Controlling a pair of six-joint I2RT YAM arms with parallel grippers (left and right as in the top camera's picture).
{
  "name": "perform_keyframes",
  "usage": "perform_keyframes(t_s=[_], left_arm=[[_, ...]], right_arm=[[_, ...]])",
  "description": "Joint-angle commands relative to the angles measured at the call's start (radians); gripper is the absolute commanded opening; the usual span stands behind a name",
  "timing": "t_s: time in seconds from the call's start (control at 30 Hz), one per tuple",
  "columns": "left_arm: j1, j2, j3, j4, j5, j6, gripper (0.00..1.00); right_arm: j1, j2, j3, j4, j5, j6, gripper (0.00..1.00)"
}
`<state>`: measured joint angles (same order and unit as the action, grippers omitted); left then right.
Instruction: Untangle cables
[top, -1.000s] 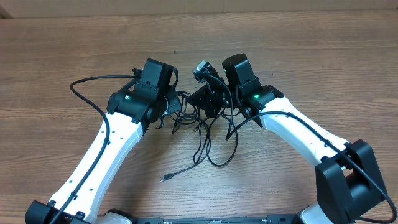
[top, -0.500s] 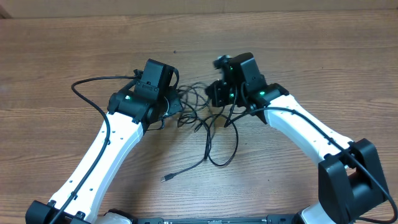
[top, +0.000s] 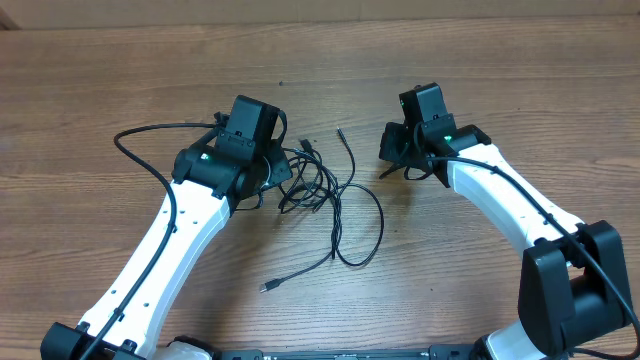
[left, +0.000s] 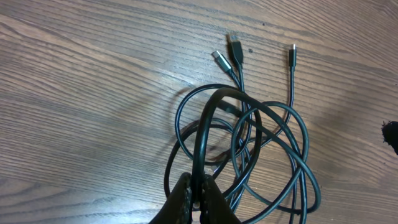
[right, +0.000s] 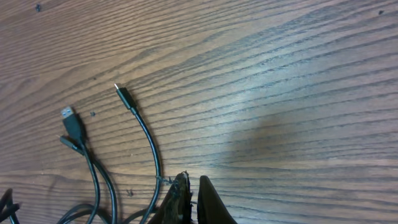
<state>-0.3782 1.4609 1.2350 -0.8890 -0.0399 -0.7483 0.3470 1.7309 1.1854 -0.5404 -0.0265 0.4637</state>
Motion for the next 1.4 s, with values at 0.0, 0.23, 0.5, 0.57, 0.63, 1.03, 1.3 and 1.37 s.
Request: perform_keyframes(t_s=[0.0,0.23,0.5,0.57,0.63,1.03,1.3,1.37], left_arm=[[0.005,0.001,0.011,0.000,-0.015,0.008,0.04],[0.005,0.001,0.011,0.000,-0.016,0.008,0.04],[0.005,0.001,0.011,0.005,-0.016,0.008,0.04],[0.005,0.001,0.011,0.005,-0.019,0.008,0.04],[0.005,0.001,0.011,0.005,-0.021,0.008,0.04],[0.005,0.001,0.011,0.004,-0.023,0.008,0.04],[0.005,0.001,0.011,0.003,-0.023,0.008,0.04],[0.005,0.001,0.011,0.002,-0.022,0.008,0.04]], right_arm=[[0.005,-0.023,0.005,0.020,-0.032,-0.012,0.04],[0.005,-0.023,0.005,0.150,-0.478,-0.284,0.33],[0.035,-0.023,0.005,0.170,-0.708,-0.391,0.56],[0.048,-0.022,0.005,0.160,-0.708,-0.393,0.56],[0.075,-0.021,0.005,0.138,-0.708,-0.423,0.56],[0.121,-0.020,0.005,0.048,-0.567,-0.469,0.04],[0.115,-0.023,0.005,0.071,-0.550,-0.400,0.04],[0.099,-0.029,0.005,0.114,-0.550,-0.311,0.04]])
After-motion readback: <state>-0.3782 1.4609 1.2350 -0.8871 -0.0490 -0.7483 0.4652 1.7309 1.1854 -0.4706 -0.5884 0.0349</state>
